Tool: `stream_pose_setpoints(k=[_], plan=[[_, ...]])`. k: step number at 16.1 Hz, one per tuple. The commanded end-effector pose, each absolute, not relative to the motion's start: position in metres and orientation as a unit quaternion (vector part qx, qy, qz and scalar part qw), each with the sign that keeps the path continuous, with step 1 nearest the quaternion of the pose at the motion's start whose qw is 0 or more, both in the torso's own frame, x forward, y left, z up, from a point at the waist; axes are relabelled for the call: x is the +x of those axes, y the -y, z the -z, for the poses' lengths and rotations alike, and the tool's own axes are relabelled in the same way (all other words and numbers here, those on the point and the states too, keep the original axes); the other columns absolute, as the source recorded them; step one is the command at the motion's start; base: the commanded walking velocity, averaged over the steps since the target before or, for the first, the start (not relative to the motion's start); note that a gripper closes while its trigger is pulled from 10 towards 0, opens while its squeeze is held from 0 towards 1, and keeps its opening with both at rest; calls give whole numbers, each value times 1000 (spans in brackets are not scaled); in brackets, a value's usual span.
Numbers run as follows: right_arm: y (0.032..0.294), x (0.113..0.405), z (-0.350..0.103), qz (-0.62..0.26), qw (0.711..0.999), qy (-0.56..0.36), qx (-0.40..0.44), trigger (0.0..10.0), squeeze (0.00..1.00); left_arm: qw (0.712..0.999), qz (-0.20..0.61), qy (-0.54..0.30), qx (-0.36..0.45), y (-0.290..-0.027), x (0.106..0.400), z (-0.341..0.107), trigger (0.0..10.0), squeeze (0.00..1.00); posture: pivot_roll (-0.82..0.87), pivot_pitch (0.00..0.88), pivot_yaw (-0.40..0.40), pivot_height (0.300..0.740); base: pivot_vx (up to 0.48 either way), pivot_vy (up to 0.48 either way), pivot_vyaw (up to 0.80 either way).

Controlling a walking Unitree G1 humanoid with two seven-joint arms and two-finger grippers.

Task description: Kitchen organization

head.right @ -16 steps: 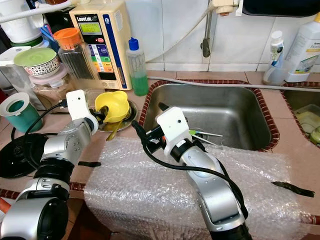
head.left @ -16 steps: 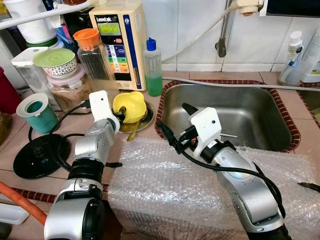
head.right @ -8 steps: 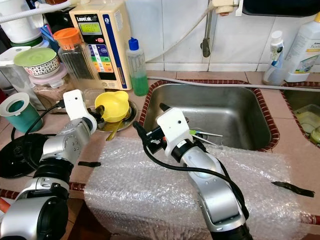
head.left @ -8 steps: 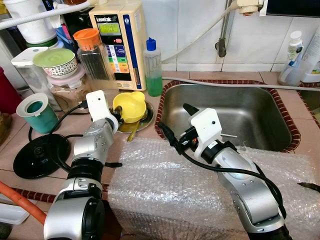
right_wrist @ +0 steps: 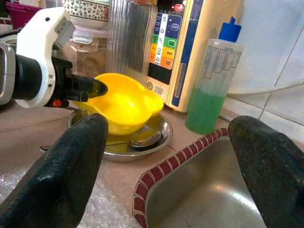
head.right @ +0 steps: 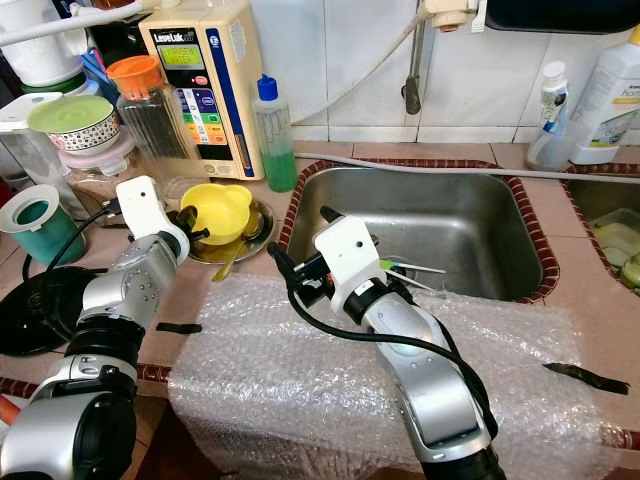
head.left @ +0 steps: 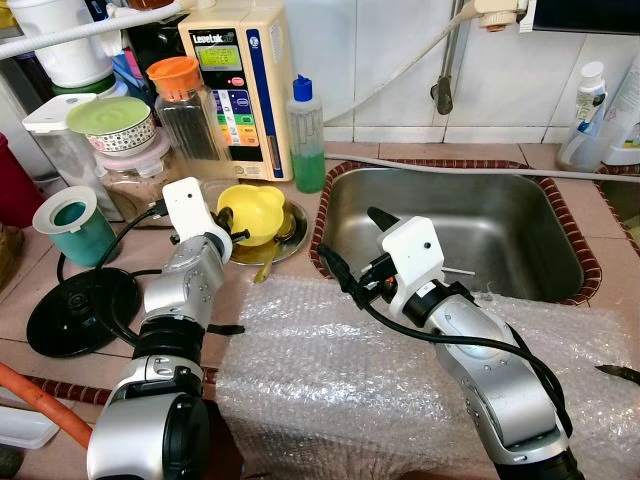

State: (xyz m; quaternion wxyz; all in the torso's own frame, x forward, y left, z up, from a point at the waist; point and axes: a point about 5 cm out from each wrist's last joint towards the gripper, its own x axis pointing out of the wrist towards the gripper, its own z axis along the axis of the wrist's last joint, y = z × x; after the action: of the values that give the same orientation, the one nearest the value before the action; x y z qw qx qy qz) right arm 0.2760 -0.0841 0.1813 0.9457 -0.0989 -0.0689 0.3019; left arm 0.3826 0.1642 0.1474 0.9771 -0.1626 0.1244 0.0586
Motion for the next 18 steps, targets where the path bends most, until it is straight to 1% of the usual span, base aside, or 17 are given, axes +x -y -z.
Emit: stream_pose_setpoints(k=[1,3,4,5,6,8,10,11,12,13,14,16,17,18], plan=[[83,278,-186,-302,944,80,-102,10000,0,981,-62,-85,-166,-169,384,-159,0,0,-62,0,125,740,0,0,0],[85,281,-187,-295,947,83,-99,10000,0,981,-60,-52,-178,-171,385,-170,0,0,-58,0,125,740,0,0,0],[87,284,-189,-286,950,85,-96,10000,0,982,-61,-18,-177,-173,387,-180,0,0,-55,0,127,740,0,0,0],[92,289,-189,-265,957,86,-77,10000,0,980,-44,2,-194,-168,387,-187,0,0,-53,0,128,740,0,0,0],[96,292,-189,-245,964,84,-60,10000,0,980,-29,16,-194,-163,387,-192,0,0,-49,0,127,740,0,0,0],[101,299,-189,-214,973,79,-26,10000,0,983,-4,36,-181,-156,386,-197,0,0,-43,0,126,740,0,0,0],[103,305,-191,-191,979,74,26,10000,0,986,28,59,-154,-143,382,-200,0,0,-41,0,124,740,0,0,0],[102,309,-196,-182,978,75,75,10000,0,987,63,77,-124,-128,377,-201,0,0,-41,0,125,740,0,0,0],[99,312,-201,-181,974,79,108,10000,0,986,85,87,-116,-119,373,-201,0,0,-41,0,124,740,0,0,0],[98,313,-205,-184,971,83,130,10000,0,986,96,90,-101,-113,370,-200,0,0,-38,0,121,740,0,0,0],[97,314,-211,-189,966,86,155,10000,0,988,105,95,-62,-105,366,-195,0,0,-39,0,120,740,0,0,0],[96,312,-214,-202,962,89,160,10000,0,988,109,86,-68,-98,363,-189,118,0,-40,0,116,740,0,0,0],[96,312,-215,-204,962,86,158,10000,0,986,120,92,-67,-93,361,-191,1725,0,-41,0,115,740,0,0,0],[96,312,-213,-201,963,82,157,10000,0,985,126,96,-67,-90,359,-191,2627,0,-44,0,113,740,0,0,0]])
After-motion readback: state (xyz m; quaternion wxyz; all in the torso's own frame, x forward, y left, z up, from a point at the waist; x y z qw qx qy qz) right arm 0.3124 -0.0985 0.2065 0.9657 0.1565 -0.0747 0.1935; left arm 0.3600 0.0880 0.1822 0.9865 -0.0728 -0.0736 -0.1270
